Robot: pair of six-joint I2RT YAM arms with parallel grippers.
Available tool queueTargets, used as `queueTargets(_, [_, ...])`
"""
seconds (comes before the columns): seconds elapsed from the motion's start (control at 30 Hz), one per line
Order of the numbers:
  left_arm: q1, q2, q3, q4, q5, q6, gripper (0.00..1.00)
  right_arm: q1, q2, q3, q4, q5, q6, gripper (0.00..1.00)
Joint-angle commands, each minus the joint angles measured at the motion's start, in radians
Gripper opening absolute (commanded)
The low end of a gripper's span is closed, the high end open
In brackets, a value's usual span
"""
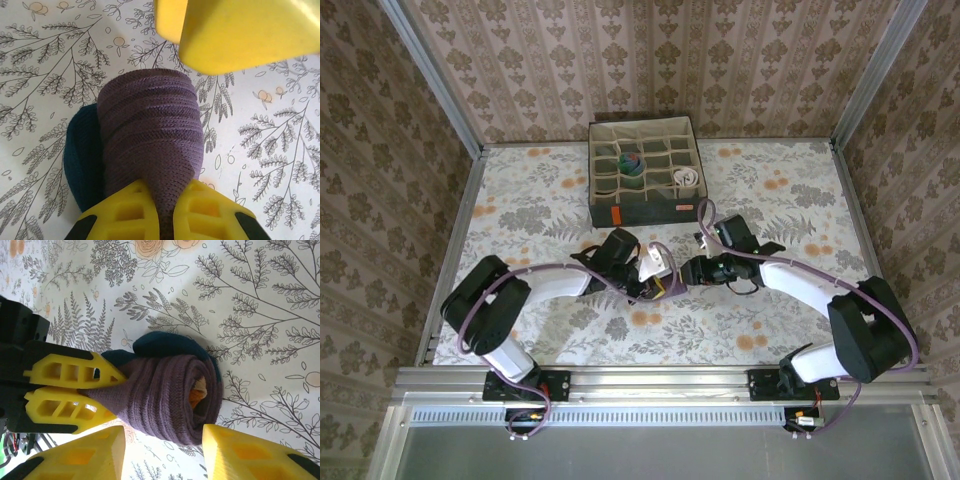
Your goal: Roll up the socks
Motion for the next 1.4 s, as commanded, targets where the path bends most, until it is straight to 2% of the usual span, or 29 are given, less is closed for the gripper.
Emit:
queueTargets(0.0, [0.016, 0.062, 0.008, -0.116, 0.070, -0.057, 0.00, 0.017, 0.038, -0.004, 0.039, -0.018, -0.006, 0.46])
queueTargets(0.27, [0.035, 0.105, 0.013, -0.106, 0.115, -0.079, 0.00, 0.057, 0.197, 0.072, -0.007, -0.015, -0.006, 0.45])
queueTargets(0.37, [0.035, 0.093, 0.001, -0.093, 0.107, -0.071, 0.02, 0.060, 0.239, 0.093, -0.036, 0.009, 0.011, 0.32])
queueTargets(0.43, [0.029, 0.067, -0.009, -0.097, 0.043, -0.055, 0.07, 0.060, 0.259, 0.104, -0.059, 0.032, 0.029, 0.21])
queueTargets(0.57, [0.008, -0.049, -0.075, -0.029, -0.089, -0.006, 0.21, 0.060, 0.289, 0.119, -0.094, 0.042, 0.054, 0.10])
queueTargets(0.8, [-0.063, -0.310, -0.248, 0.187, -0.322, 0.132, 0.44, 0.060, 0.314, 0.139, -0.136, 0.027, 0.064, 0.06])
queueTargets(0.93, [-0.145, -0.401, -0.309, 0.253, -0.502, 0.236, 0.47, 0.060, 0.321, 0.162, -0.168, 0.016, 0.055, 0.06])
queueTargets(1.07, [-0.229, -0.409, -0.331, 0.304, -0.677, 0.360, 0.53, 0.060, 0.328, 0.181, -0.195, 0.007, 0.046, 0.06])
queueTargets(1.13, [-0.244, -0.386, -0.319, 0.311, -0.690, 0.408, 0.56, 0.060, 0.332, 0.188, -0.204, 0.002, 0.044, 0.06])
queueTargets(1.37, [-0.272, -0.249, -0.259, 0.287, -0.685, 0.479, 0.59, 0.060, 0.339, 0.203, -0.226, -0.007, 0.041, 0.05])
